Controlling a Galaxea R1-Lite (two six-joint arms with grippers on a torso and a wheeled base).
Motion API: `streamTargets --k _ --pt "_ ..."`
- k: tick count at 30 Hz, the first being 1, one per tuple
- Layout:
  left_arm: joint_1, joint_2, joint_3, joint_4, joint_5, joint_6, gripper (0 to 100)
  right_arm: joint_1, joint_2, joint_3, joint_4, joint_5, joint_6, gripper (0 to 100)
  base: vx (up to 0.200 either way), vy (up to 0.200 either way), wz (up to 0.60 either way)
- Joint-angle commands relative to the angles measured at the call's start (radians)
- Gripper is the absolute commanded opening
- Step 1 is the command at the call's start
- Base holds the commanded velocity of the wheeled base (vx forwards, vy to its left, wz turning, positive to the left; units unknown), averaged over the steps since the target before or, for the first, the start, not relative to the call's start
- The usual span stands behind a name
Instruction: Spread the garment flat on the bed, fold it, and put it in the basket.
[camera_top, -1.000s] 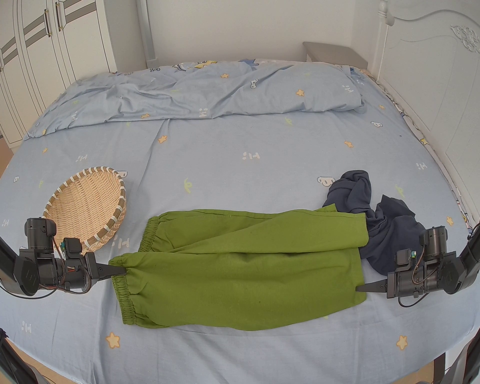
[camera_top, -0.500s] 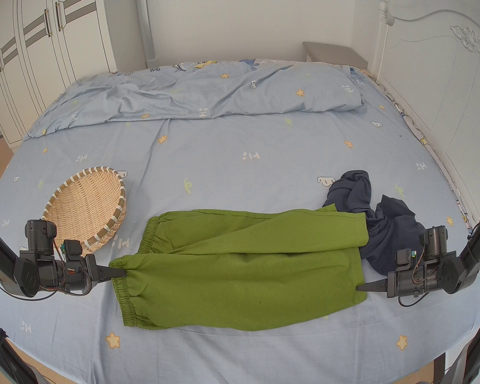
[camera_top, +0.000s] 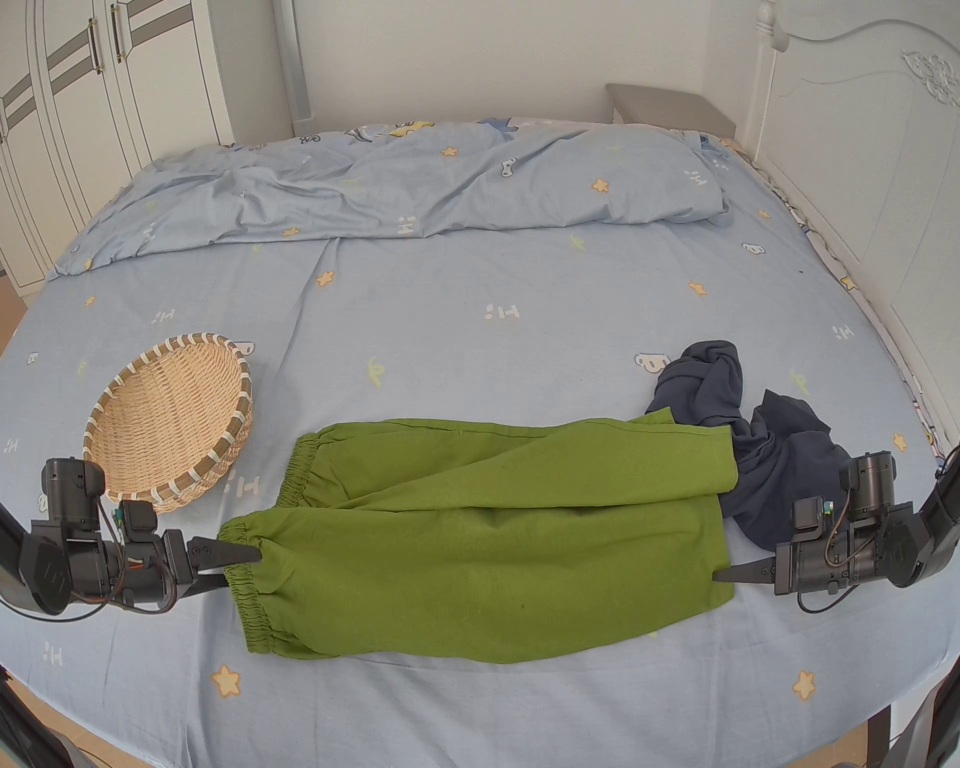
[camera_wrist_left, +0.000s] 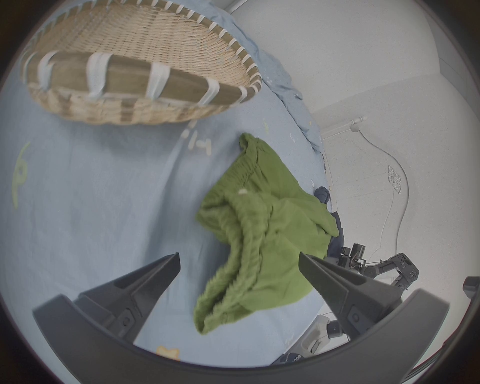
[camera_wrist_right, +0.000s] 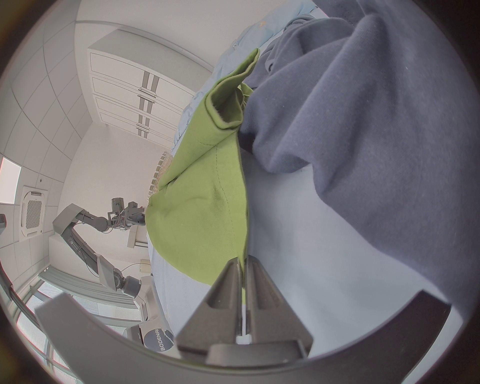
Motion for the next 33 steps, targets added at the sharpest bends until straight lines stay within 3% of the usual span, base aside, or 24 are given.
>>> streamTargets --k 1,6,20,33 --pt "-0.011 -0.093 0.128 -0.015 -0.01 0.007 100 -0.002 -0.001 -0.003 -0.001 0.0 0.001 0 0.0 0.0 0.0" --pt "-0.091 -0.085 0.234 -0.119 -0.005 0.018 100 -0.002 -0.003 0.0 -0.001 0.0 0.0 0 0.0 0.0 0.0" --pt "-0.071 0.142 0.421 -0.625 -0.001 0.013 100 -0.008 -0.004 -0.006 -0.001 0.0 0.001 0 0.0 0.0 0.0" --pt "-0.015 0.149 0.43 -0.667 -0.009 0.009 100 -0.014 -0.001 -0.007 -0.002 0.0 0.0 0 0.0 0.0 0.0"
